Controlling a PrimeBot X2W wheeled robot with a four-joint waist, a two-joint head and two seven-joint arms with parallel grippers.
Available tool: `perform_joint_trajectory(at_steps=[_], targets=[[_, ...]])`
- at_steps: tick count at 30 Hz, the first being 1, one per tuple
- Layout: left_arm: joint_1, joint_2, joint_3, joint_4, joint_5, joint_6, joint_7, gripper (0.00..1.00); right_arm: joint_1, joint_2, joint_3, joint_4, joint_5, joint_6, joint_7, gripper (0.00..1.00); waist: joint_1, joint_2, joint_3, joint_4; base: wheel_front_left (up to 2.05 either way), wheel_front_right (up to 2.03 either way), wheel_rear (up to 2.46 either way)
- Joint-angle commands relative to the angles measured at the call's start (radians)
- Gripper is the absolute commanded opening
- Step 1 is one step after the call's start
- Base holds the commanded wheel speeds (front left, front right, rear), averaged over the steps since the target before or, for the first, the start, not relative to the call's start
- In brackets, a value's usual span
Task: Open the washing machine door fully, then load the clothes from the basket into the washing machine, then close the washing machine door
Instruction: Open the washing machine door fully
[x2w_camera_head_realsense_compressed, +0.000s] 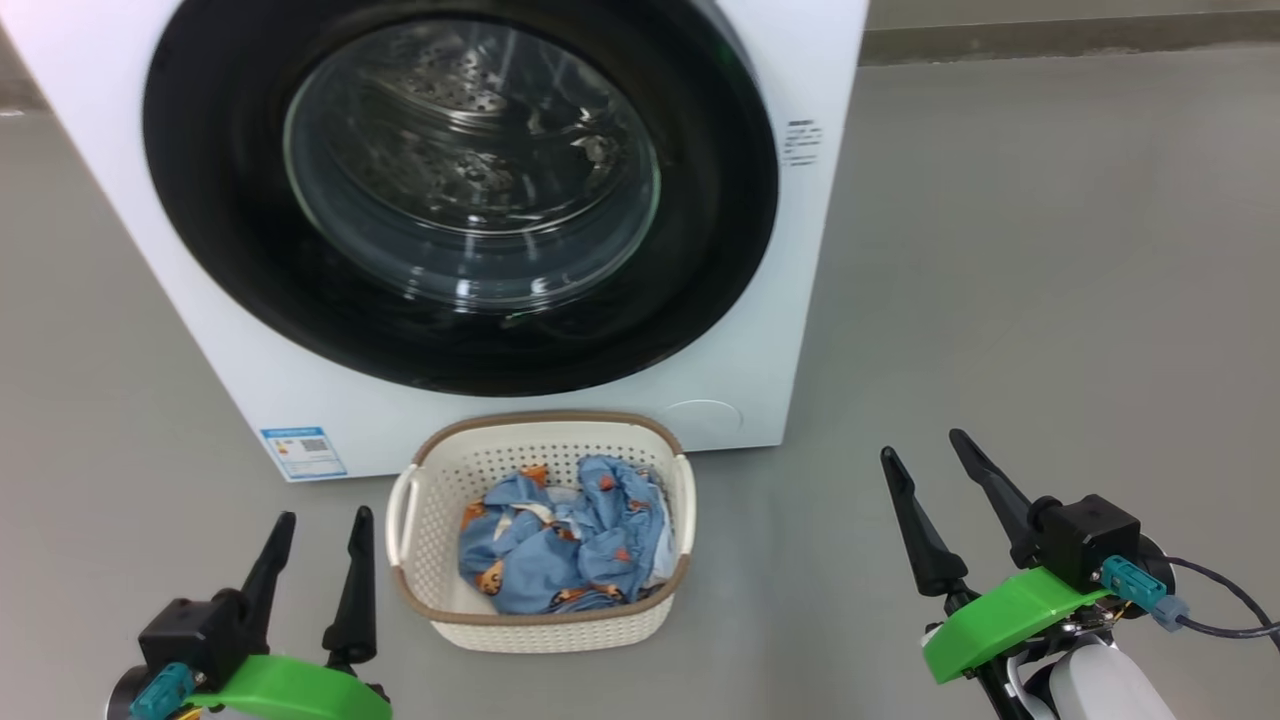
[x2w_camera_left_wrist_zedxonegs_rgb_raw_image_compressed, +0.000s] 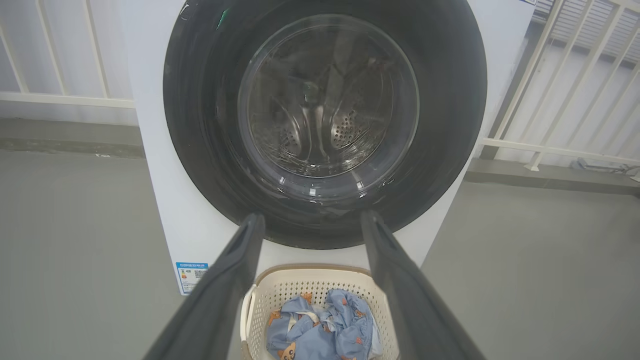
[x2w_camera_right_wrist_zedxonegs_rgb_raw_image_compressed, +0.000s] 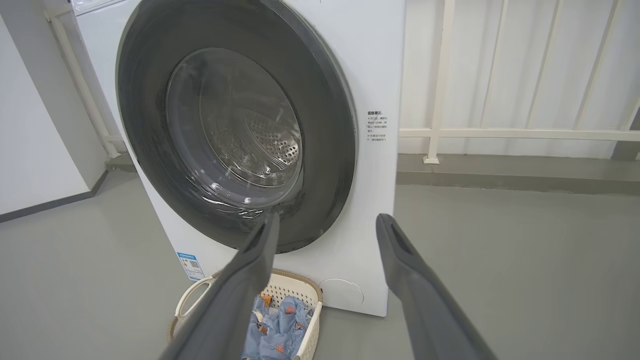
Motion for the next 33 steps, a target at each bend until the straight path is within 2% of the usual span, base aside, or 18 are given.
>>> perform_joint_trajectory(at_steps=[1,8,33], targets=[[-0.043,0.028,0.03,-0.027,-0.011,-0.002,-0.005,1.0,-0.037,-0.002,0.019,-0.023,-0.013,0.002,-0.013,1.0,0.0,0.0,0.0,0.0,0.7,0.7,-1.4],[-0.044,0.033,0.024,-0.025,-0.016,-0.001,-0.004,1.0,-0.037,-0.004,0.018,-0.022,-0.013,0.002,-0.013,1.0,0.0,0.0,-0.001,-0.001,0.39,0.39,-0.77],[-0.042,0.043,0.009,-0.029,-0.008,0.019,-0.005,1.0,-0.034,-0.011,0.025,-0.017,-0.003,0.002,-0.013,1.0,0.0,0.0,-0.002,0.006,0.0,0.0,-0.01]])
